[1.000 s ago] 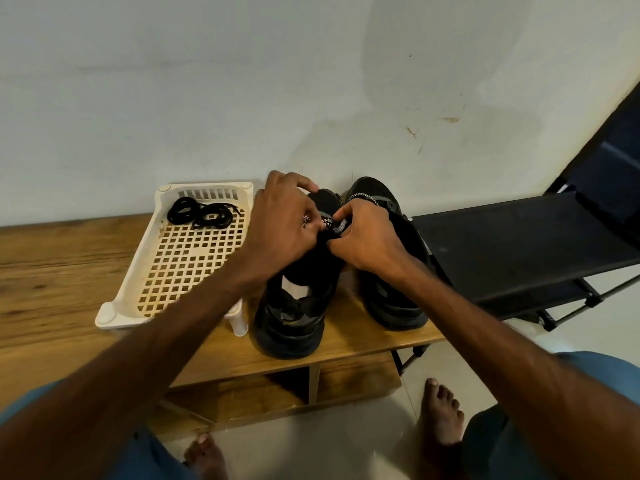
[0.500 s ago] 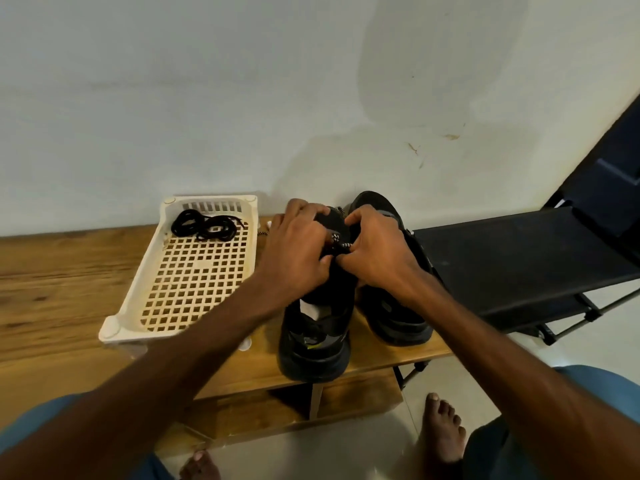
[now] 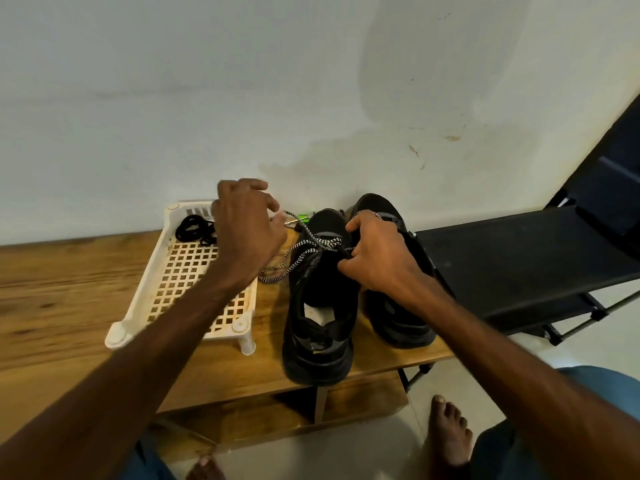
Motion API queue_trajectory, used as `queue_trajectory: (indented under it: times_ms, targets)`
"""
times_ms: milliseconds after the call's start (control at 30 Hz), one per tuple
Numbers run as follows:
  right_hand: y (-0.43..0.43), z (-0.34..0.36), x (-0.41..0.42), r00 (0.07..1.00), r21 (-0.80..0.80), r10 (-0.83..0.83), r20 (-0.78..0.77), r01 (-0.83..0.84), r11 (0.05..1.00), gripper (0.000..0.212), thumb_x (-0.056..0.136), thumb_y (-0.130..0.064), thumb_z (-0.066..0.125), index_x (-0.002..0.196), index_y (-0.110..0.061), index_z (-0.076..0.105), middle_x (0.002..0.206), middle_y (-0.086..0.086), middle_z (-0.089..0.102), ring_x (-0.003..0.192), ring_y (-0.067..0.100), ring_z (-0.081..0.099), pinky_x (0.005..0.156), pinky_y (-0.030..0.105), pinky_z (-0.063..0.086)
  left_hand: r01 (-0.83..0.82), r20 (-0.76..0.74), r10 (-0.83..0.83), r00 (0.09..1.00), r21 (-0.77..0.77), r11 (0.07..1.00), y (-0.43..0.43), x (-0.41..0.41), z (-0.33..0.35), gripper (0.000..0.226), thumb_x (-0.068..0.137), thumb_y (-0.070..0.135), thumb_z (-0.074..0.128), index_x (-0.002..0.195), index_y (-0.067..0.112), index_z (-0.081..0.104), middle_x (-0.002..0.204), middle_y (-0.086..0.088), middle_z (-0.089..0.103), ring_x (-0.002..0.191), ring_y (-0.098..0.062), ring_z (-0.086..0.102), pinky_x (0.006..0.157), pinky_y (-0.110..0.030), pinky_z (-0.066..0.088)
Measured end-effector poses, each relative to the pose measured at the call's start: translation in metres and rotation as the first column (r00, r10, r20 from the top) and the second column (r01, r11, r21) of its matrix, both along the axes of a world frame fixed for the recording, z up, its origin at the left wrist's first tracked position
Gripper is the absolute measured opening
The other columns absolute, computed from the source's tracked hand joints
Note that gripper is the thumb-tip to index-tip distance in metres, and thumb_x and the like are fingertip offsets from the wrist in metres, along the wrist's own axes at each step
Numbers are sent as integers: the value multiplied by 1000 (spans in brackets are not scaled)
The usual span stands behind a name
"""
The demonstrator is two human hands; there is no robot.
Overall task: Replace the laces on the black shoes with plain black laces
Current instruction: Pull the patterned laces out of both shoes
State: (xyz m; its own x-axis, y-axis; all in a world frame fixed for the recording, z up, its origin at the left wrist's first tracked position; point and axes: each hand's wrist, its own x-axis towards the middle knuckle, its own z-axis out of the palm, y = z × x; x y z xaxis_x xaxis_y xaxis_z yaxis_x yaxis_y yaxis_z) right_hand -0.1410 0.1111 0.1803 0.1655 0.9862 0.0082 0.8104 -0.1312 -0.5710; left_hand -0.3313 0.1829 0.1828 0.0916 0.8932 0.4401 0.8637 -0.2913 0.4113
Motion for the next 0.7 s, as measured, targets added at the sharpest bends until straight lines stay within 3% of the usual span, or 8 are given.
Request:
queue_trajectory:
  times_ms: [67, 133, 267, 400, 500, 633, 700]
  targets:
    - [0, 1, -1, 1000, -3, -2, 3, 2, 1000, 63, 74, -15, 81, 130, -15, 52, 100, 5, 68, 96, 22, 68, 85, 36, 59, 148, -48, -149, 988, -22, 989, -14, 17, -6, 42, 85, 36, 77, 122, 17, 73, 147, 0, 50, 137, -25, 34, 107, -46, 39]
    - [0, 2, -1, 1000, -2, 1, 5, -1, 1000, 63, 76, -16, 81, 131, -14, 51, 100, 5, 69, 97, 23, 68, 87, 38, 59, 308, -127, -309, 942, -32, 951, -27, 35, -11, 37, 81, 34, 78, 116, 22, 76, 150, -1, 45, 141, -25, 27, 109, -48, 37]
    - [-1, 4, -1, 1000, -15, 18, 13, -18, 1000, 62, 78, -17, 81, 132, -12, 50, 103, 9, 70, 98, 25, 69, 88, 41, 60, 336, -322, -341, 884, -72, 939, -32, 52, -23, 32, 81, 30, 73, 113, 25, 76, 153, 2, 41, 141, -23, 24, 109, -43, 29]
    - [-3, 5, 0, 1000, -29, 7, 2, -7, 1000, 62, 78, -16, 80, 132, -14, 50, 105, 9, 69, 98, 26, 68, 86, 42, 61, 367, -211, -378, 901, -94, 926, -22, 46, -17, 13, 79, 26, 76, 91, 25, 81, 145, 9, 51, 136, -18, 29, 104, -40, 28]
    - [-2, 4, -1, 1000, -31, 0, -20, -1, 1000, 64, 77, -14, 82, 131, -15, 50, 106, 8, 68, 97, 26, 68, 82, 42, 62, 282, -30, -283, 959, -48, 958, -12, 26, -2, 4, 76, 31, 84, 75, 31, 79, 133, 18, 59, 131, -16, 37, 100, -41, 33]
    - [-2, 3, 0, 1000, -34, 0, 15, 1, 999, 64, 77, -15, 83, 133, -14, 50, 107, 7, 68, 99, 23, 68, 88, 38, 60, 106, 91, -108, 990, 29, 994, 3, -9, 6, 6, 84, 26, 79, 79, 23, 81, 123, 14, 68, 128, -21, 44, 99, -45, 40]
    - [-2, 3, 0, 1000, -27, 3, 15, -3, 1000, 64, 77, -15, 82, 133, -14, 50, 106, 7, 68, 99, 23, 68, 88, 38, 60, 153, 86, -151, 985, -12, 988, 1, -8, 4, 7, 85, 30, 79, 84, 24, 82, 125, 12, 67, 129, -21, 43, 101, -45, 41]
